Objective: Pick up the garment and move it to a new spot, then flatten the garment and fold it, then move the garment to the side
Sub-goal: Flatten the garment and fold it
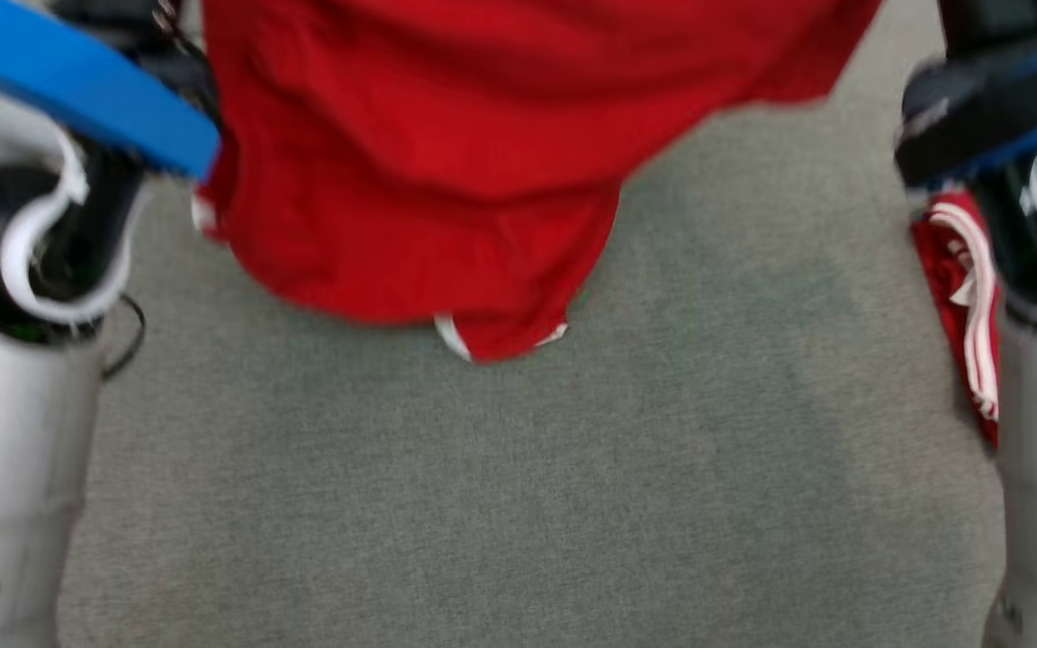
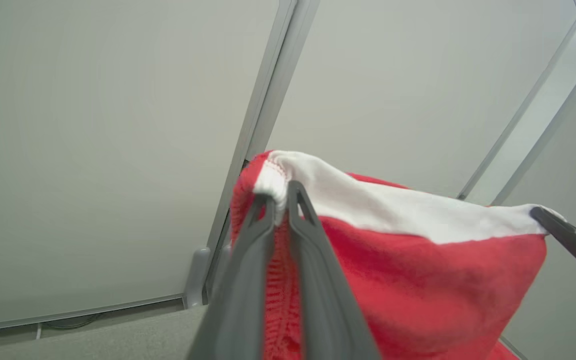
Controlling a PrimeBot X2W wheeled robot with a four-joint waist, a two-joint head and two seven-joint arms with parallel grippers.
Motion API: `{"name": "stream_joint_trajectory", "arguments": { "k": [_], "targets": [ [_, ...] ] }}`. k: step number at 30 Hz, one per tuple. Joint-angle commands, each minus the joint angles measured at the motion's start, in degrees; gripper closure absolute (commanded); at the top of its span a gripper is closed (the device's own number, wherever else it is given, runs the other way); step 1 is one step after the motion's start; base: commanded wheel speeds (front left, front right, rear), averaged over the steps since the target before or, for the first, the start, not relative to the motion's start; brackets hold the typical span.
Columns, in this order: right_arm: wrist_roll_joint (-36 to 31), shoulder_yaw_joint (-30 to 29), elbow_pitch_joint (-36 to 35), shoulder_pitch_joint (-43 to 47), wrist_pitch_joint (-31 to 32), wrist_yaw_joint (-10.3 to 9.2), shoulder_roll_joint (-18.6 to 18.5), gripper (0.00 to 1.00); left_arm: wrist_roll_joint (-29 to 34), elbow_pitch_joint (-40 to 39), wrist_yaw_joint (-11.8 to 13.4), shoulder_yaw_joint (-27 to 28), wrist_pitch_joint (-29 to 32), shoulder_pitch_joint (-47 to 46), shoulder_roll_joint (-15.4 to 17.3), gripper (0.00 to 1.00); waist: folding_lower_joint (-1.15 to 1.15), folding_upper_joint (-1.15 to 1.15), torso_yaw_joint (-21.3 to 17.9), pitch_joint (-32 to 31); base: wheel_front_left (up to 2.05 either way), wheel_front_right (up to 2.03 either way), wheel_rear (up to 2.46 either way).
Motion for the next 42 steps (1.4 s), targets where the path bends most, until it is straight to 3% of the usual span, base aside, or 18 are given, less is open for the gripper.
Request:
{"name": "stream_joint_trajectory", "arguments": {
  "k": [1, 10, 16, 23, 28, 29, 33, 38, 42],
  "targets": [
    [-0.1, 0.8, 3.2, -4.2, -2.7, 0.04, -0.4, 1.00, 1.3, 2.3, -0.5, 0.9, -1.8, -3.5, 0.4, 1.00, -0.01, 0.00, 1.6, 3.0, 0.00, 0.00, 0.00],
    [-5.2, 6.5, 19.2, -25.1, -20.4, 0.03, -3.2, 1.00, 10.1, 15.3, -2.2, 1.7, -16.2, -22.0, -0.5, 1.00, -0.01, 0.00, -0.1, 6.7, 0.00, 0.00, 0.00],
    [-5.4, 8.5, 27.7, -26.8, -26.2, 0.03, -4.2, 1.00, 10.2, 20.2, -4.6, 0.0, -23.7, -21.7, -1.6, 1.00, -0.01, 0.00, -0.9, 7.3, 0.00, 0.00, 0.00],
    [1.0, 13.1, 33.5, -14.7, -22.7, 0.04, -6.8, 1.00, 6.3, 24.8, -6.0, -8.9, -28.8, -7.4, -2.9, 1.00, -0.01, 0.00, 0.2, 6.1, 0.00, 0.00, 0.00],
    [7.0, 16.6, 32.5, -4.4, -19.9, 0.04, -8.4, 1.00, 3.6, 26.2, -6.0, -16.4, -29.8, 3.0, -1.2, 1.00, -0.01, 0.00, 0.7, 3.6, 0.00, 0.00, 0.00],
    [10.1, 18.2, 30.7, 0.2, -18.0, 0.03, -10.5, 1.00, 0.4, 25.7, -6.0, -18.6, -30.4, 7.7, -0.9, 1.00, -0.01, 0.00, 1.0, 2.0, 0.00, 0.00, 0.00],
    [13.7, 17.9, 27.7, 7.8, -14.8, 0.04, -12.9, 1.00, -4.4, 23.7, -6.0, -20.5, -30.8, 14.5, -0.1, 1.00, -0.01, 0.00, 1.6, -0.8, 0.00, 0.00, 0.00],
    [16.5, 14.6, 20.1, 20.3, -7.5, 0.03, -15.9, 1.00, -8.8, 18.9, -5.9, -23.6, -28.7, 24.5, 3.1, 1.00, -0.01, 0.00, 2.4, -5.8, 0.00, 0.00, 0.00],
    [16.6, 9.6, 11.0, 31.0, -1.1, 0.03, -14.9, 1.00, -10.4, 11.5, -2.9, -24.7, -26.7, 33.1, 5.9, 1.00, -0.01, 0.00, 2.7, -8.5, 0.00, 0.00, 0.00]
  ]
}}
